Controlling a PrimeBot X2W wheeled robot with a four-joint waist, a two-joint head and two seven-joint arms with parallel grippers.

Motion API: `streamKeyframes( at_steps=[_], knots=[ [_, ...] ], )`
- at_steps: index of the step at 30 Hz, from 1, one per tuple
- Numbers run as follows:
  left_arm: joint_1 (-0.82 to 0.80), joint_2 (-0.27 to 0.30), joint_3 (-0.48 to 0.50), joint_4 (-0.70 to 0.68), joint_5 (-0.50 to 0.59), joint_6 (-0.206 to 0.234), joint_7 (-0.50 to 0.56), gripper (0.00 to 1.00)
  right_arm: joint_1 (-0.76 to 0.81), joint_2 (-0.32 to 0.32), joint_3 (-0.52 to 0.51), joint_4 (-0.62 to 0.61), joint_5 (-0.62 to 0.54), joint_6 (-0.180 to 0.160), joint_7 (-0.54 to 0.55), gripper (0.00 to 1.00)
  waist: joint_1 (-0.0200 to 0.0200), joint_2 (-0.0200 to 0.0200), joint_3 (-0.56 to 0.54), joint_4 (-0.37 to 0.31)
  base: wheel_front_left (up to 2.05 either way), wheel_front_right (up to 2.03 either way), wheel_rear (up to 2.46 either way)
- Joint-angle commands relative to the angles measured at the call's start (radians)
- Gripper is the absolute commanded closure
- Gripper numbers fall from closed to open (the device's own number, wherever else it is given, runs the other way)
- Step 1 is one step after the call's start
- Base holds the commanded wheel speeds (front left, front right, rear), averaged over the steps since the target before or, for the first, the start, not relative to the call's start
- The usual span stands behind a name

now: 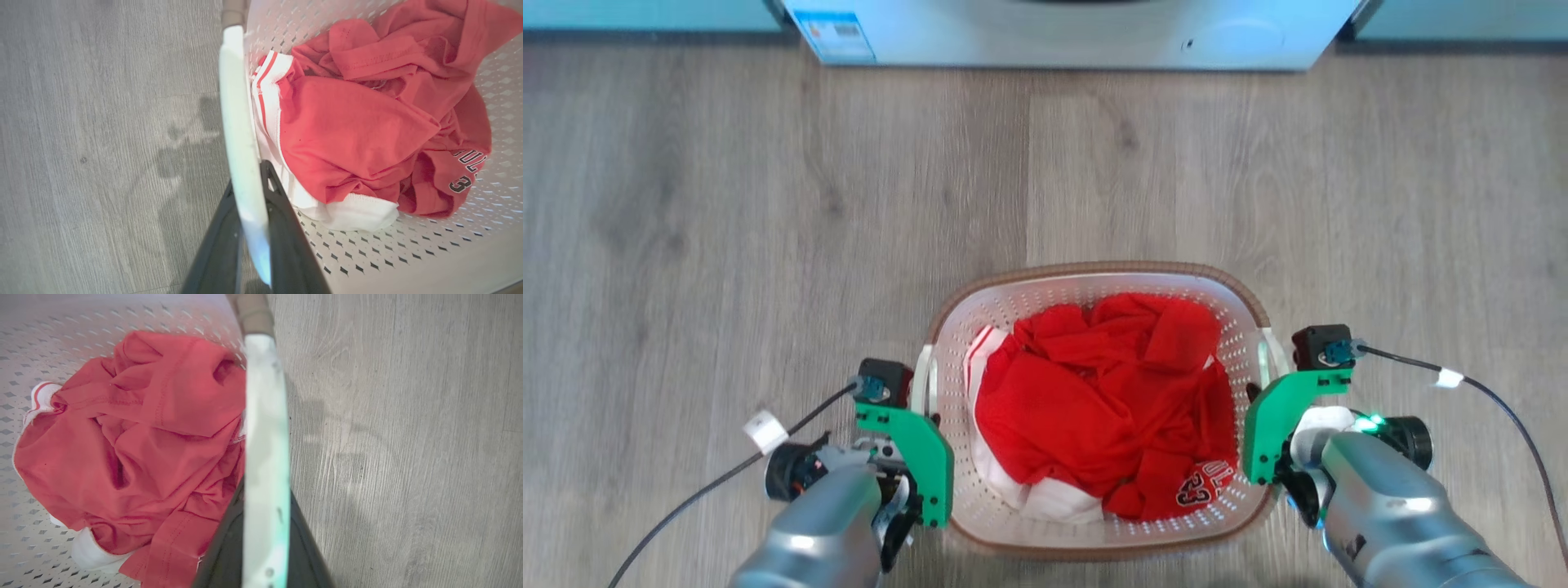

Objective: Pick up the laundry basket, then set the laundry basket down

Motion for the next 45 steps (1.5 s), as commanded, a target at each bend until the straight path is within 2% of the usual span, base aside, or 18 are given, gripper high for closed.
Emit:
streamKeyframes(
  at_steps=[1, 17, 33, 45],
  knots=[
    [0.005, 0.021, 0.005, 0.005, -0.006, -0.002, 0.0, 1.0, 0.024, 0.013, 0.026, -0.014, 0.014, 0.002, 0.0, 1.0, 0.0001, -0.0001, -0.048, -0.006, 0.0, 0.0, 0.0],
    [0.106, 0.021, -0.06, 0.043, -0.063, -0.033, 0.098, 1.0, 0.139, 0.013, 0.186, 0.002, 0.2, 0.002, 0.116, 1.0, 0.0001, -0.0001, -0.269, -0.025, 0.0, 0.0, 0.0],
    [0.143, 0.021, -0.095, 0.053, -0.09, -0.038, 0.113, 1.0, 0.175, 0.013, 0.3, 0.001, 0.311, 0.002, 0.136, 1.0, 0.0001, -0.0001, -0.378, -0.037, 0.0, 0.0, 0.0],
    [0.155, 0.021, -0.109, 0.062, -0.104, -0.038, 0.107, 1.0, 0.176, 0.013, 0.361, 0.009, 0.371, 0.002, 0.126, 1.0, 0.0001, -0.0001, -0.403, -0.04, 0.0, 0.0, 0.0]
  ],
)
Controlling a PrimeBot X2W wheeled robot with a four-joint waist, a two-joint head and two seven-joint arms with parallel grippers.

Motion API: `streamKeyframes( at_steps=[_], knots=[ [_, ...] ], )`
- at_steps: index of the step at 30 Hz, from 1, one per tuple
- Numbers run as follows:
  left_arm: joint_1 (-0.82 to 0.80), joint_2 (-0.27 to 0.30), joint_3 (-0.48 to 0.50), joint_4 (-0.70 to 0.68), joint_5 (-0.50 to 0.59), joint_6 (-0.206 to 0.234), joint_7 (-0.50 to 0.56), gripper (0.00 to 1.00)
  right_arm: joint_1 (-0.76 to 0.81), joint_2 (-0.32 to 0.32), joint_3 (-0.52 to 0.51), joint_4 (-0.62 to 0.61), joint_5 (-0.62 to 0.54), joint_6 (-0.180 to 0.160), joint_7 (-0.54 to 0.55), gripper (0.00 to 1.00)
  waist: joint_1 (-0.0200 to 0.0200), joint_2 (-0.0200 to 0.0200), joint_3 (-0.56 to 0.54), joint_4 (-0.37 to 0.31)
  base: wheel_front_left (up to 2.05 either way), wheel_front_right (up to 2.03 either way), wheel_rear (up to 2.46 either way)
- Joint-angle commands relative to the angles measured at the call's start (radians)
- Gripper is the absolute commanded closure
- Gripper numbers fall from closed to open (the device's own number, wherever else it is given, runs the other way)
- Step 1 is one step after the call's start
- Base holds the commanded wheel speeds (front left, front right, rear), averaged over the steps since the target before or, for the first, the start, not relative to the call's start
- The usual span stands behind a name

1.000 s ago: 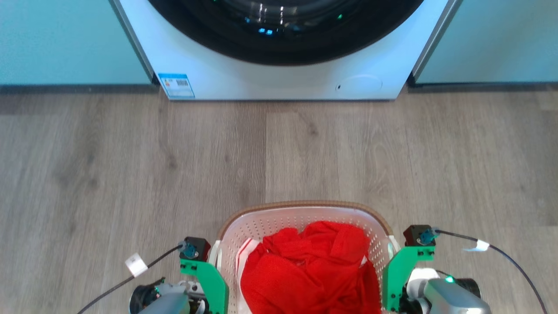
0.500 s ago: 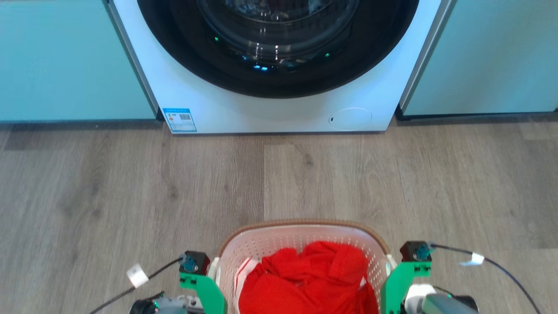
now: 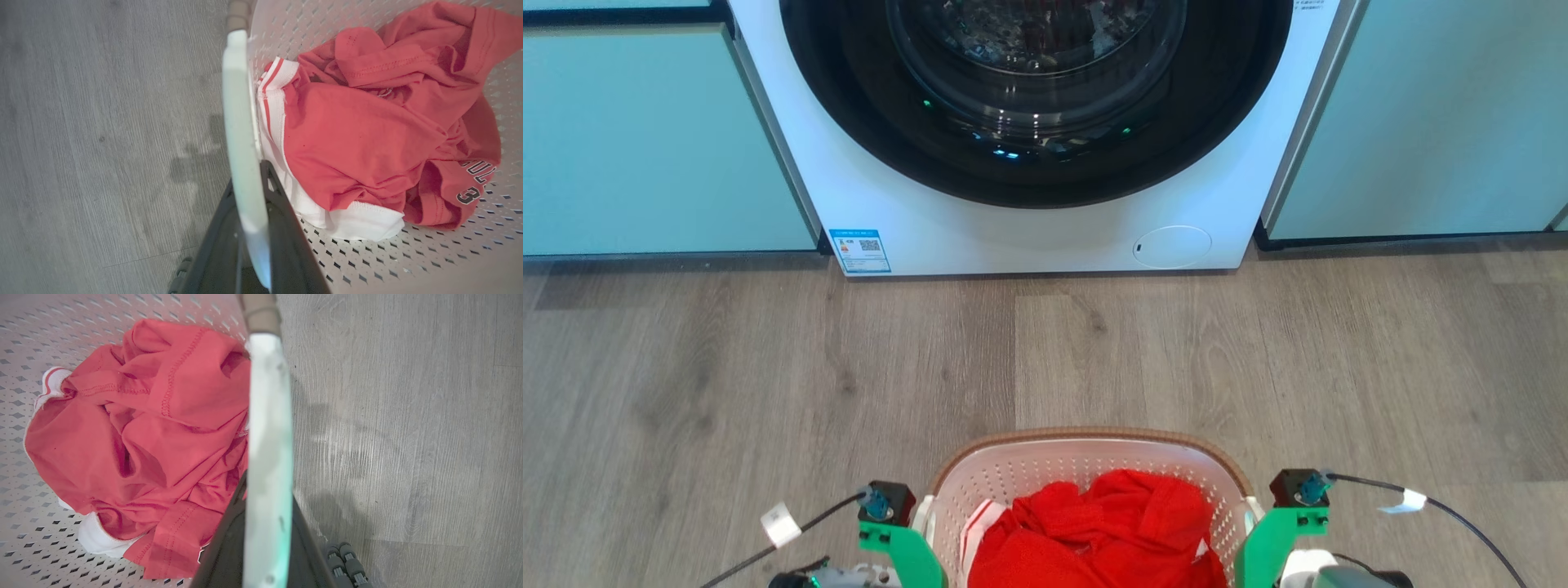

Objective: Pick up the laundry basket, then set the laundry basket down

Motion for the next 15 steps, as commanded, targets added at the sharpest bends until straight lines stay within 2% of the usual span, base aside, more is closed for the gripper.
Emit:
streamKeyframes(
  at_steps=[1, 15],
  knots=[
    [-0.02, 0.019, 0.01, -0.001, -0.004, 0.001, -0.014, 1.0, -0.009, 0.01, 0.022, -0.016, 0.009, 0.003, -0.011, 1.0, 0.0001, 0.0001, -0.002, 0.0, 0.0, 0.0, 0.0],
    [-0.013, 0.019, -0.008, 0.003, -0.019, 0.001, -0.02, 1.0, -0.01, 0.01, 0.09, -0.009, 0.068, 0.003, -0.021, 1.0, 0.0001, 0.0001, -0.011, 0.001, 0.0, 0.0, 0.0]
  ],
)
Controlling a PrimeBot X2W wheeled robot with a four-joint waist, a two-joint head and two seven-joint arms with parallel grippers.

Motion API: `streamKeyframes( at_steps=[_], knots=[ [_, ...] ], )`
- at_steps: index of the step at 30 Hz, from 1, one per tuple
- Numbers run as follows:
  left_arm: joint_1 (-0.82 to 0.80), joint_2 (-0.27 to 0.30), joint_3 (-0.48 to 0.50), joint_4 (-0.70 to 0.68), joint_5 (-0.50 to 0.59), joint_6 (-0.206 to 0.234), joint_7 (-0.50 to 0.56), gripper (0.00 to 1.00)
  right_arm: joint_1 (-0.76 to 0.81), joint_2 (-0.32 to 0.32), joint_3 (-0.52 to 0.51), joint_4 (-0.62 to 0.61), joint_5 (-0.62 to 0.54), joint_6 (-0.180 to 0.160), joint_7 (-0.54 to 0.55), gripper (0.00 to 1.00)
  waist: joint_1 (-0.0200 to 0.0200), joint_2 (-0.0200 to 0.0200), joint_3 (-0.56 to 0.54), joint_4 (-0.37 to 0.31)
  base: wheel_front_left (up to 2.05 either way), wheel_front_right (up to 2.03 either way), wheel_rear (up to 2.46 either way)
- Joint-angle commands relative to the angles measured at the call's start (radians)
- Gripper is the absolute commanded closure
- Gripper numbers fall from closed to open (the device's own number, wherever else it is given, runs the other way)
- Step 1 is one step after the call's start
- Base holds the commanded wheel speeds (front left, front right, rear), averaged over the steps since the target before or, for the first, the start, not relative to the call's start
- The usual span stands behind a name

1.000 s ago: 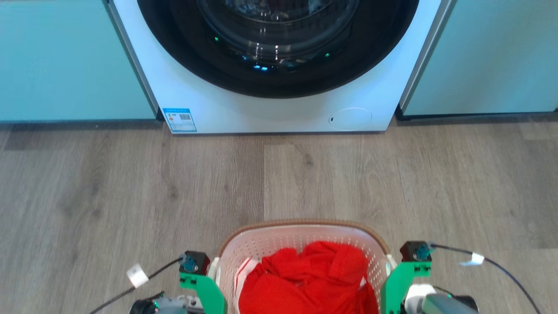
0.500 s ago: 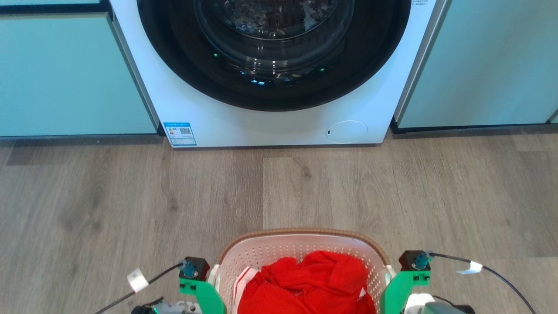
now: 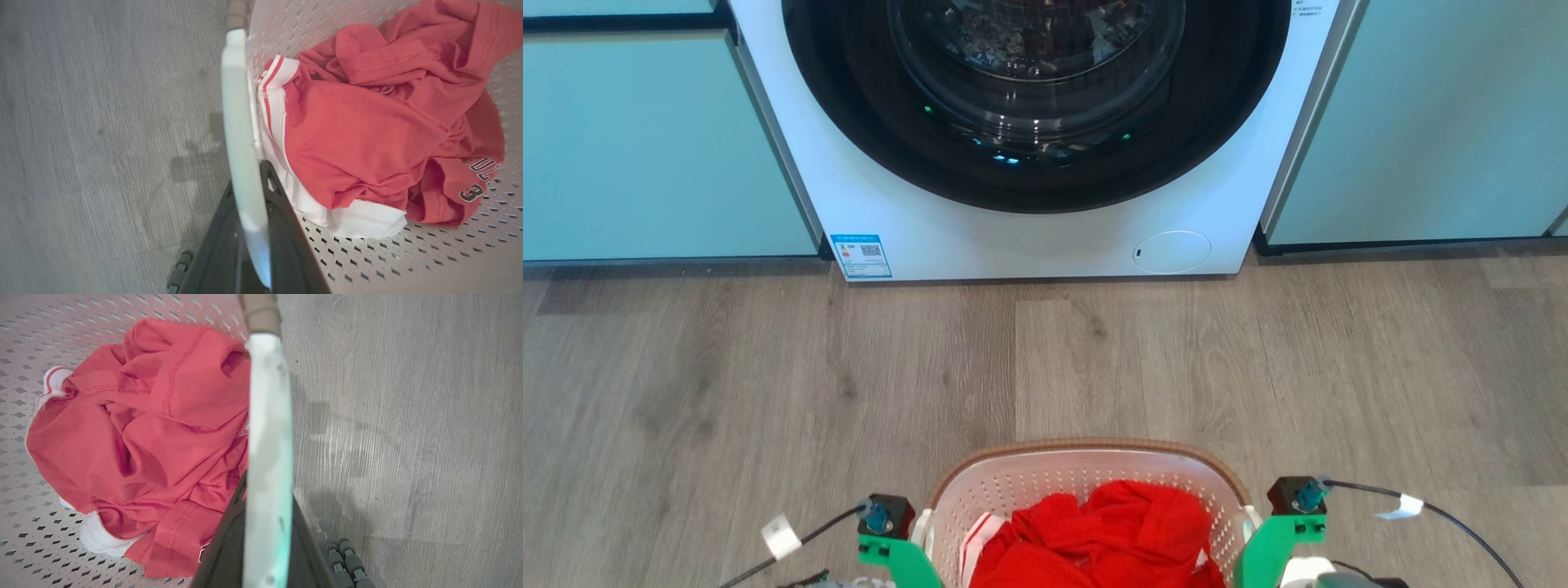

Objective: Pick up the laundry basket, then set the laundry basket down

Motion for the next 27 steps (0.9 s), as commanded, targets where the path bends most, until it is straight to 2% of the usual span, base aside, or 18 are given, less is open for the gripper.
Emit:
streamKeyframes(
  at_steps=[1, 27],
  knots=[
    [-0.031, 0.019, 0.013, -0.002, -0.005, 0.001, -0.016, 1.0, -0.011, 0.01, 0.016, -0.016, 0.008, 0.003, -0.016, 1.0, 0.0, 0.0001, 0.0, -0.001, 0.0, 0.0, 0.0],
    [-0.038, 0.019, -0.014, -0.007, -0.033, 0.007, -0.02, 1.0, -0.034, 0.01, 0.106, -0.005, 0.088, 0.003, -0.044, 1.0, 0.0, 0.0001, 0.02, -0.003, 0.0, 0.0, 0.0]
  ],
)
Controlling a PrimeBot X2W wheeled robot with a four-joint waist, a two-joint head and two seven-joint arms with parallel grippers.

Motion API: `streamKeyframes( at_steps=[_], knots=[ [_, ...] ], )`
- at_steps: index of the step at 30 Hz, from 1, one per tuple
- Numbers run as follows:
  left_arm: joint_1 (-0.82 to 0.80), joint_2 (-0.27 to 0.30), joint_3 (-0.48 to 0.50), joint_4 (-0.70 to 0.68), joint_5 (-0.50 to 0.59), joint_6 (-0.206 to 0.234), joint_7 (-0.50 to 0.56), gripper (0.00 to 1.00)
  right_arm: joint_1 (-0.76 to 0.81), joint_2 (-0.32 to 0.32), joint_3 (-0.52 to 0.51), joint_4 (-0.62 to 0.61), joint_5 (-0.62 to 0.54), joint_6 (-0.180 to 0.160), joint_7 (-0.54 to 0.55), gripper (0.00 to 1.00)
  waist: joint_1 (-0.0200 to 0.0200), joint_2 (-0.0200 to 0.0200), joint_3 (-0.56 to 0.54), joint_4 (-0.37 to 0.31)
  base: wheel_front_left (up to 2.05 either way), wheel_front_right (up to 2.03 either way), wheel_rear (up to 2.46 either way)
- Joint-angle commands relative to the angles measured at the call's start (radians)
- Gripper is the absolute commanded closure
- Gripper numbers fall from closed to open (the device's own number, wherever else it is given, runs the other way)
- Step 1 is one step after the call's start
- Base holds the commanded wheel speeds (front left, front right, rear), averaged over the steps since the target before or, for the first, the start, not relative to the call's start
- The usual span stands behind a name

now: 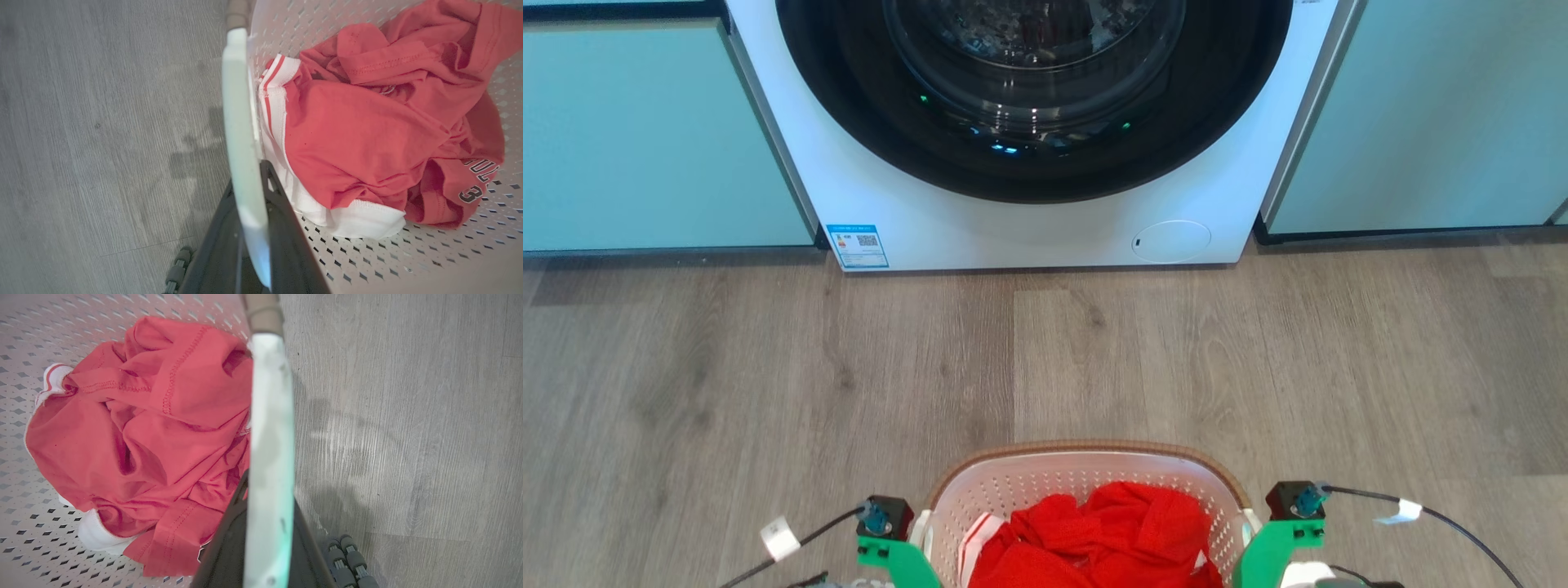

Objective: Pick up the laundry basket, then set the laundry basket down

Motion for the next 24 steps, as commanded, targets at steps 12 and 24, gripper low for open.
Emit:
streamKeyframes(
  at_steps=[12, 24],
  knots=[
    [-0.102, 0.018, -0.003, -0.018, -0.006, 0.02, -0.047, 1.0, -0.107, 0.01, 0.037, -0.008, 0.021, 0.003, -0.045, 1.0, -0.0001, 0.0, 0.101, 0.001, 0.0, 0.0, 0.0],
    [-0.304, 0.018, -0.01, -0.012, 0.012, 0.026, -0.082, 1.0, -0.306, 0.01, 0.038, 0.02, 0.024, 0.003, -0.087, 1.0, -0.0001, 0.0, 0.333, 0.017, 0.0, 0.0, 0.0]
  ],
)
